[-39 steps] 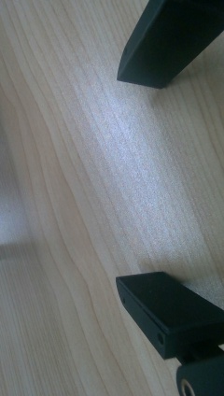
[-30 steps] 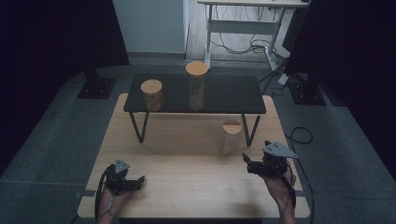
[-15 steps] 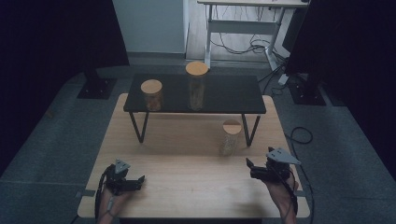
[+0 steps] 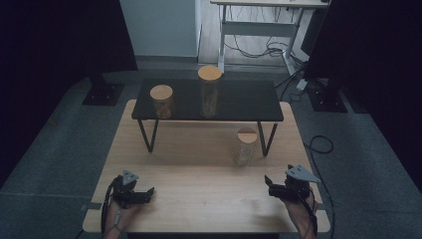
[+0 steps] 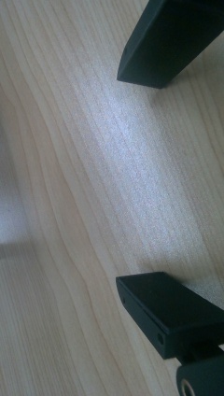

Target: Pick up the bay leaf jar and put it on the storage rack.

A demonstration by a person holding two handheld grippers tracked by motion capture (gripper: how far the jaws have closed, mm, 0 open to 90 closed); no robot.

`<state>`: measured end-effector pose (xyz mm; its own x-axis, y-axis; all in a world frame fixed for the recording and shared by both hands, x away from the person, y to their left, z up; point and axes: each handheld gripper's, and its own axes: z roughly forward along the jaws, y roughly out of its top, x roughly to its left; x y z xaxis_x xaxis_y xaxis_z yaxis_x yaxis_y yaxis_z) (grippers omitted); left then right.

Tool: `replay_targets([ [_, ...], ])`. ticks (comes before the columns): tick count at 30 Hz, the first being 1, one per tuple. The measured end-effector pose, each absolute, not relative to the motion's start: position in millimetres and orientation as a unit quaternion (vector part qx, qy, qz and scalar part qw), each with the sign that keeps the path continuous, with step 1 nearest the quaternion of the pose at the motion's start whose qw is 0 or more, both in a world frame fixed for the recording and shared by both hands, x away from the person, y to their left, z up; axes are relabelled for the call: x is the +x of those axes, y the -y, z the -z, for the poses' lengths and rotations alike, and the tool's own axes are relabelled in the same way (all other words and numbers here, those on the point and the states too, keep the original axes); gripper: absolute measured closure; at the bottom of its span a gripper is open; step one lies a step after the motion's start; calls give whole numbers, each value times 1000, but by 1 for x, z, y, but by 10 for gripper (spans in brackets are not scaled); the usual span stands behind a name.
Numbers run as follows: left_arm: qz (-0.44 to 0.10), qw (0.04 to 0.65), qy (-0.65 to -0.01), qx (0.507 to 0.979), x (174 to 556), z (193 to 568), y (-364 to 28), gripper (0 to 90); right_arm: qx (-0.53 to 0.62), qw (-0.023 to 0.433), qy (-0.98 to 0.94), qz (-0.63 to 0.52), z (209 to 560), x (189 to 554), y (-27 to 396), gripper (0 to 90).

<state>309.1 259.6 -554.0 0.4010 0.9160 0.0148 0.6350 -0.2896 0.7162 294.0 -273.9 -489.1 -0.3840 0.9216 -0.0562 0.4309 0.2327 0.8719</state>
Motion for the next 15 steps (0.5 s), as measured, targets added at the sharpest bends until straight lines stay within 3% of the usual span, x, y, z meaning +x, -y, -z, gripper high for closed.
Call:
replay_targets([
  [15, -219, 321, -502, 773, 309, 554, -260, 33, 484, 301, -714, -408, 508, 288, 282, 47],
])
